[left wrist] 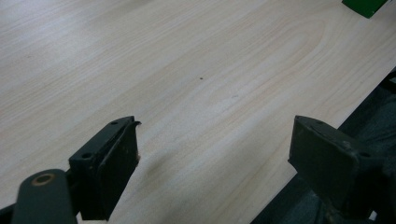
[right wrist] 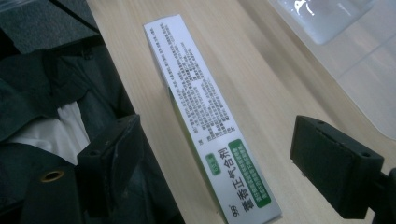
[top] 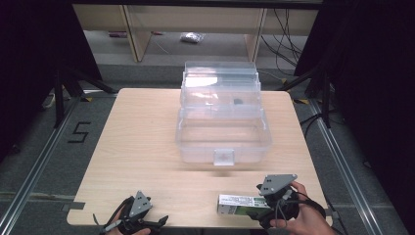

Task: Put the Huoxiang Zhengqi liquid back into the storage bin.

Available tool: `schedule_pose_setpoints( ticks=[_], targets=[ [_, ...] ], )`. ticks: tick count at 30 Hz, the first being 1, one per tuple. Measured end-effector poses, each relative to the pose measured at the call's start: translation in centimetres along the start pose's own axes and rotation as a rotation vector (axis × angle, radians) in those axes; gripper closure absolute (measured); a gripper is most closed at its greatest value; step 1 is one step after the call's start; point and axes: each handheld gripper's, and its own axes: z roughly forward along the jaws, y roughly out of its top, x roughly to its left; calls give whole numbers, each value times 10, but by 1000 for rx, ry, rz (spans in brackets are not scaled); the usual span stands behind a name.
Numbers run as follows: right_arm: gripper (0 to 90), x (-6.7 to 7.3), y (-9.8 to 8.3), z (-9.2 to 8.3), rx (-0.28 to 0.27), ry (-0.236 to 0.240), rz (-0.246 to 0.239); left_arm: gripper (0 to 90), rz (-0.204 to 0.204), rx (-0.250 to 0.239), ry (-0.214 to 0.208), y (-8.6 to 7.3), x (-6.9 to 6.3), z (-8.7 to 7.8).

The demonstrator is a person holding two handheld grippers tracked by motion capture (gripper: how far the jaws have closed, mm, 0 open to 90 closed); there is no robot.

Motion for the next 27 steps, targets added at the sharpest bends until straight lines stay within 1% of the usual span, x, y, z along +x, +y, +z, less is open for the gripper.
schedule_pose_setpoints(
  ticks=[2, 3, 4, 5, 6, 7, 8, 9, 10, 11, 13, 15, 17, 22, 23, 24, 25, 26, 27],
  targets=[
    [181, 0, 2, 4, 20, -9, -8, 151, 3, 2, -1, 0, 0, 0],
    [182, 0, 3, 5, 37, -4, -7, 151, 3, 3, -1, 0, 0, 0],
    [187, -1, 5, 7, 40, 1, -33, 151, -5, 0, 2, 0, 0, 0],
    [190, -2, 6, 9, 47, 5, -38, 151, -16, -3, 1, 0, -1, 0],
    [190, -2, 7, 11, 53, 3, -39, 151, -17, -5, -2, 0, -1, 0],
    [190, -3, 9, 12, 64, 1, -48, 152, 2, 1, 1, 0, 0, 0],
    [191, -3, 10, 14, 70, 4, -51, 151, 4, 3, -1, 0, 0, 0],
    [192, -3, 11, 16, 82, 13, -61, 151, 0, 4, -2, 0, 0, 0],
    [193, -3, 13, 18, 89, 12, -65, 151, -6, 3, 0, 0, 0, 0],
    [193, -3, 13, 19, 94, 10, -58, 151, -7, 1, 1, 0, 0, 0],
    [195, -3, 16, 22, 118, 28, -66, 151, -6, 2, -1, 0, -1, 0],
    [195, -3, 17, 26, 132, 34, -83, 151, -7, 3, 0, 0, -1, 0],
    [198, -2, 18, 29, 147, 36, -84, 151, -9, 0, 1, 0, -1, 0],
    [206, -2, 20, 35, 184, 44, -110, 151, -11, -1, 1, 0, -1, 0],
    [209, -1, 20, 37, 193, 37, -96, 151, -12, 0, 1, 0, -1, 0],
    [213, -2, 20, 38, 195, 40, -110, 151, -8, 2, 0, 0, -1, 0],
    [216, -1, 20, 39, 204, 40, -98, 151, -8, 2, -2, 0, -1, 0],
    [221, -2, 21, 40, 208, 43, -118, 151, -8, 2, -1, 0, -1, 0],
    [227, -2, 21, 41, 216, 42, -108, 151, -9, 2, -2, 0, -1, 0]
  ],
)
